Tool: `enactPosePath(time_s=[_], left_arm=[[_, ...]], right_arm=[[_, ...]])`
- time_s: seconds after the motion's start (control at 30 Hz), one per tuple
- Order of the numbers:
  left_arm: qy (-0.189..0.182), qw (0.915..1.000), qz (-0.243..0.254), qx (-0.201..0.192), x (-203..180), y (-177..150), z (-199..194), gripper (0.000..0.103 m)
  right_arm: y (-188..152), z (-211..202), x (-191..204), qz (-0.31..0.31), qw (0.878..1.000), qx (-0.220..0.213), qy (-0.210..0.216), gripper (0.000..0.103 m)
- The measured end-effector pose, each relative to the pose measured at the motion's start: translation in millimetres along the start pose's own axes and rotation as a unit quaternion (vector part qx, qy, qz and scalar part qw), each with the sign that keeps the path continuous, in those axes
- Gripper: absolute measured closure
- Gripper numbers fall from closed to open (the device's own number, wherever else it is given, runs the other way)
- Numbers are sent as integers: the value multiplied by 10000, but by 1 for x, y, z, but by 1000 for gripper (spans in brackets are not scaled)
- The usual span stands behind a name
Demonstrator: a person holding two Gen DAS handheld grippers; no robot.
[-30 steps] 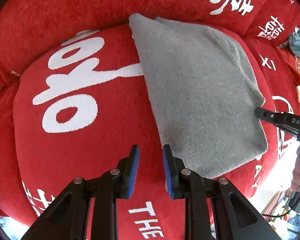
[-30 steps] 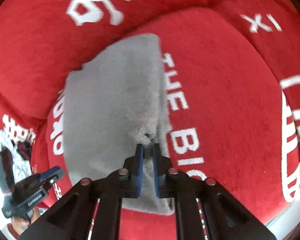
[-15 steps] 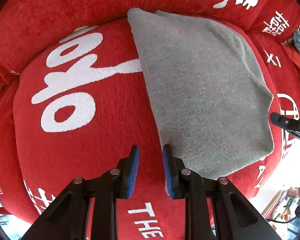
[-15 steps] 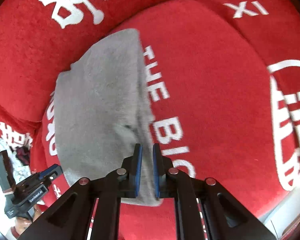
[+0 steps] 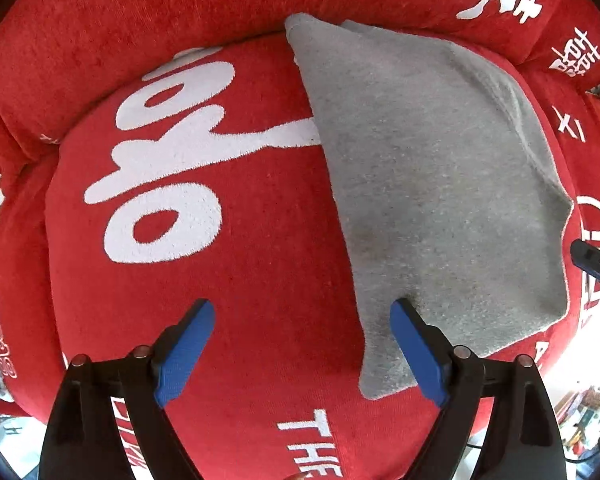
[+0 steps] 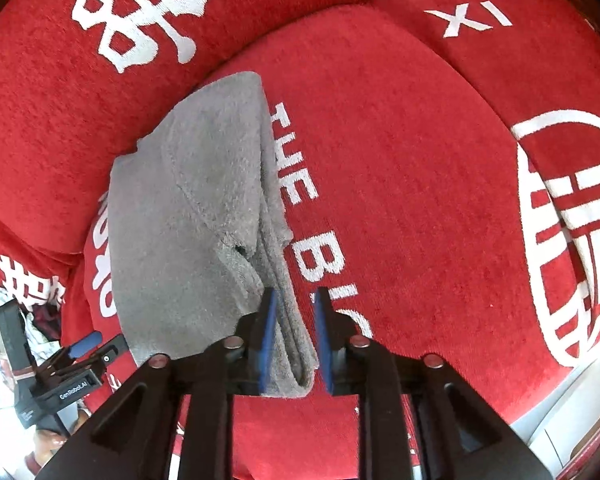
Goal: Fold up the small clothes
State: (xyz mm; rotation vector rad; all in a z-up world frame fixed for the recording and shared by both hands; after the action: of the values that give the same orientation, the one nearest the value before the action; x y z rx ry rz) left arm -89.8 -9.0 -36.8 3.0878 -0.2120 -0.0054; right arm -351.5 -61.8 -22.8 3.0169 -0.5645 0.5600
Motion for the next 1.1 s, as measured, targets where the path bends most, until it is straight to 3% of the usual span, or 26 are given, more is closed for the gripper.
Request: enactPosePath(time_s=[0.13, 0.2, 0.23, 0.5, 0.57, 0.73, 0.93, 1.1], left_arm=[[1, 10000, -57, -55, 0, 3, 0, 12], [-4, 10000, -47, -42, 3, 3, 1, 10], [-1, 10000, -50, -42, 4, 4, 1, 0], [57, 9999, -77, -122, 12, 16, -1, 0], [65, 9998, -134, -101, 12, 19, -1, 0], [144, 9997, -166, -147, 14, 29, 0, 0], [-284, 9986, -332, -281, 16, 42, -2, 0], [-377, 9966, -595, -431, 26, 59, -2, 0]], right_arm=[[-1, 1, 3, -55, 10000, 1, -13, 67], [0, 0, 4, -99, 9999, -13, -18, 53], [0, 0, 5, -121, 9999, -30, -10, 48], [9, -2, 13, -295, 9995, -87, 49, 44], [13, -1, 15, -275, 9995, -45, 134, 35], [22, 1, 19, -213, 9991, 44, 352, 24], [31, 7, 25, -217, 9964, 346, 749, 17], [40, 10, 31, -545, 9958, 378, 630, 16]])
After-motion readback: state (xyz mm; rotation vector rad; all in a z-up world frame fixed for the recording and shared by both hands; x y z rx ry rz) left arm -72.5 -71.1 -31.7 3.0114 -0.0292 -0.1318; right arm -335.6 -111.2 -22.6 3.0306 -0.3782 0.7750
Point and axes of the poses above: each gripper's, at about its wrist camera, not at the fingertips, and z roughly the way its jaws point, x to its left, y to its top, the point moved 7 cm from there along z, roughly the way its jaws point, and after that the axes turned 15 degrees about z, right-handed, at the moved point
